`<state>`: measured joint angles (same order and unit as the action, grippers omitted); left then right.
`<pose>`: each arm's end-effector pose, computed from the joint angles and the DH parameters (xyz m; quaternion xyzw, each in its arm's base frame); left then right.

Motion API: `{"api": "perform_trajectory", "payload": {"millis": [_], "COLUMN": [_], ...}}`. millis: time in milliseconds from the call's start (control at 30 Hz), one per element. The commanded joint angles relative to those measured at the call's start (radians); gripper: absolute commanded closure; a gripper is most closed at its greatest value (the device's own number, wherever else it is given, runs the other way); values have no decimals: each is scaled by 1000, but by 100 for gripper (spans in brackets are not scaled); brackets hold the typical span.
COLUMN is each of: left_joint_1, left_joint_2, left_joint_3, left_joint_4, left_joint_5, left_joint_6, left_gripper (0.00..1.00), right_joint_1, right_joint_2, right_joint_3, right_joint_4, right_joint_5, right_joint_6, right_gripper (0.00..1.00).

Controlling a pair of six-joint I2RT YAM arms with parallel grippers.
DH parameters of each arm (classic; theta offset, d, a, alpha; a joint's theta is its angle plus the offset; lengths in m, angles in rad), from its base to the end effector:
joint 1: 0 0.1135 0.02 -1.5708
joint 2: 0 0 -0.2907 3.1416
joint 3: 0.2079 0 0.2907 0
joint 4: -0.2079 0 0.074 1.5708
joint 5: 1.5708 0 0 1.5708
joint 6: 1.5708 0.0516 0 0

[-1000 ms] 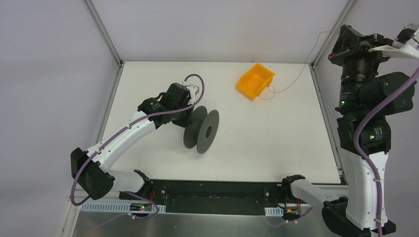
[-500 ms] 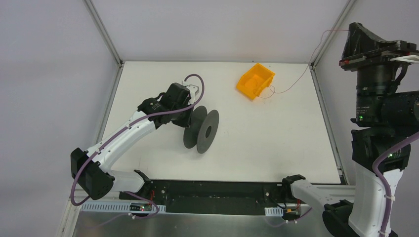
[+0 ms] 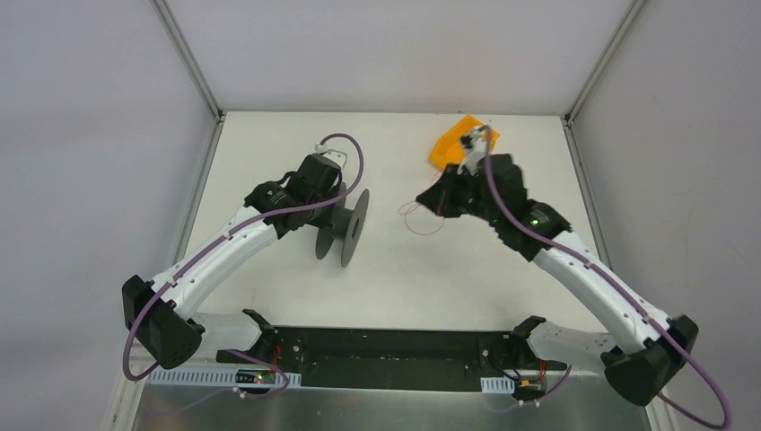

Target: Wrap the cables

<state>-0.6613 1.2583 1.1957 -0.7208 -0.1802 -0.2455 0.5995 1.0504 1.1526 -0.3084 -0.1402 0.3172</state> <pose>0.2477 -0.1810 0.3442 0.1561 0.9071 -0.0927 0.3798 0.2228 0.1610 0.4288 -0.1526 0.7603 0.3271 0.5401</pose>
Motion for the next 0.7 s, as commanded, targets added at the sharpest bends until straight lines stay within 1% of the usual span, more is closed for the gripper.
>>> {"api": "perform_trajectory", "payload": {"millis": [0,33,100,133,200,267,367,433,533,667], "left_joint_1": [2,3,3,3,3,3,3,3,3,3], "left_joint_2": [-70,-74,-79,-83,-92,-97,-96,-96,-97,-97], "left_joint_3": [-5,-5,-5,-6,-9,-10,-9,-9,-10,-14], "left_joint_4": [-13,-16,-23,-26,-26,-26,-25,-25,-24,-24], "left_joint_5": [-268,-290,-331,-351,-379,-386,-381,-379,-372,-400], "left_joint_6": [-1,-1,-4,-5,-10,-14,-14,-16,-26,-28], "left_gripper": [100,100,100,100,100,100,100,100,100,100], "right_joint_1": [154,178,212,220,221,221,221,220,220,203], "right_joint_2": [73,106,167,189,203,201,190,186,211,322], "right_joint_3": [-78,-86,-65,-45,-26,-29,-47,-94,-171,-155], "right_joint_4": [78,97,77,60,53,58,66,105,164,173], "right_joint_5": [69,57,43,34,25,27,28,17,-56,-102], "right_joint_6": [125,129,99,69,-13,-137,-291,-463,-714,-875], "right_gripper": [95,88,71,65,55,49,44,43,42,42]}}
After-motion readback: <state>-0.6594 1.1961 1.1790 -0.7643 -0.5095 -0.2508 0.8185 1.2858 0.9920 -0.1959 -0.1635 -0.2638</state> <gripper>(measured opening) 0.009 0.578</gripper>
